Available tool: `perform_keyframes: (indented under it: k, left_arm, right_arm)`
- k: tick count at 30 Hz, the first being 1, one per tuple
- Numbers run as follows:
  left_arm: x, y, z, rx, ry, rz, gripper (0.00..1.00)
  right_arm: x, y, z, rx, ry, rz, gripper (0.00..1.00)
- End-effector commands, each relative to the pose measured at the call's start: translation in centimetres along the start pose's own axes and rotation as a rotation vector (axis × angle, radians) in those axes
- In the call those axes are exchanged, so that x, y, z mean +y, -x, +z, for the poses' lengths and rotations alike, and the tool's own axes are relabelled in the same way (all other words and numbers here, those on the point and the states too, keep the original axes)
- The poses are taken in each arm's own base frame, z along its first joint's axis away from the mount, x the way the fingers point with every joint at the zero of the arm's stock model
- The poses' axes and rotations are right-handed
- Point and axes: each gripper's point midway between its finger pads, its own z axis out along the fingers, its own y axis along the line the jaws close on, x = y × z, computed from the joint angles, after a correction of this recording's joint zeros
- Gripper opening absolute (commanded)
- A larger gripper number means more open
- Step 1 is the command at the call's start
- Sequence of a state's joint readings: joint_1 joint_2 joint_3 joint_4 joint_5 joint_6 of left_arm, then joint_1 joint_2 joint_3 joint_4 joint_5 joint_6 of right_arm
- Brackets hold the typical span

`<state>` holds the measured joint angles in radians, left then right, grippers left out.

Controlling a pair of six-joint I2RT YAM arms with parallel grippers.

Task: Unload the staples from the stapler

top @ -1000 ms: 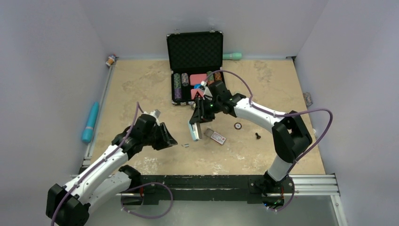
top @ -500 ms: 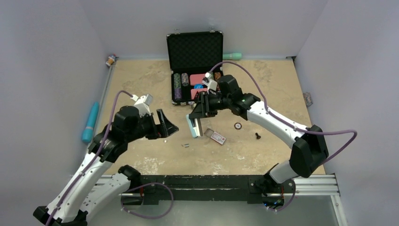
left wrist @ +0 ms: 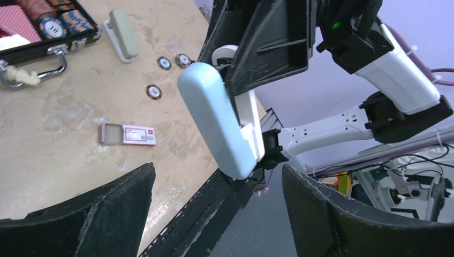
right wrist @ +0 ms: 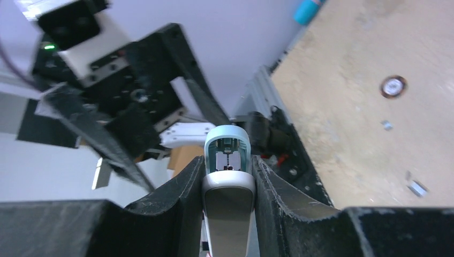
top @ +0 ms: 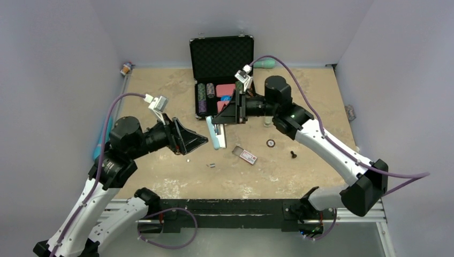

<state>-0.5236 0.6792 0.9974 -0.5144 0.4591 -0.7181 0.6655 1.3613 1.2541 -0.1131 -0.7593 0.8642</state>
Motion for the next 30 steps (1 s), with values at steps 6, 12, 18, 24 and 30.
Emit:
perform_keyframes:
  k: [6, 12, 18, 24, 30]
  left_arm:
    - [-5.3, 3.4, 1.3, -0.035, -0.249, 0.061, 0.91]
    - [-6.0, 4.0, 2.2, -0.032, -0.295, 0.048, 0.89]
    - [-6.5, 3.9, 3.0, 0.003, -0.344, 0.021, 0.78]
    - [-6.6, 3.8, 3.4, 0.02, -0.349, 0.006, 0.48]
    - [-6.5, 3.5, 3.5, 0.037, -0.353, -0.017, 0.0]
  right_arm:
    - [10.2, 3.3, -2.6, -0.089, 0.29, -0.074, 0.0]
    - [10.9, 3.7, -2.4, -0.096, 0.313, -0.067, 0.0]
    - [10.9, 3.8, -2.1, -0.098, 0.323, -0.064, 0.0]
    - [10.9, 3.8, -1.8, -0.096, 0.334, -0.062, 0.0]
    - [10.9, 3.5, -2.0, -0.094, 0.341, -0.077, 0.0]
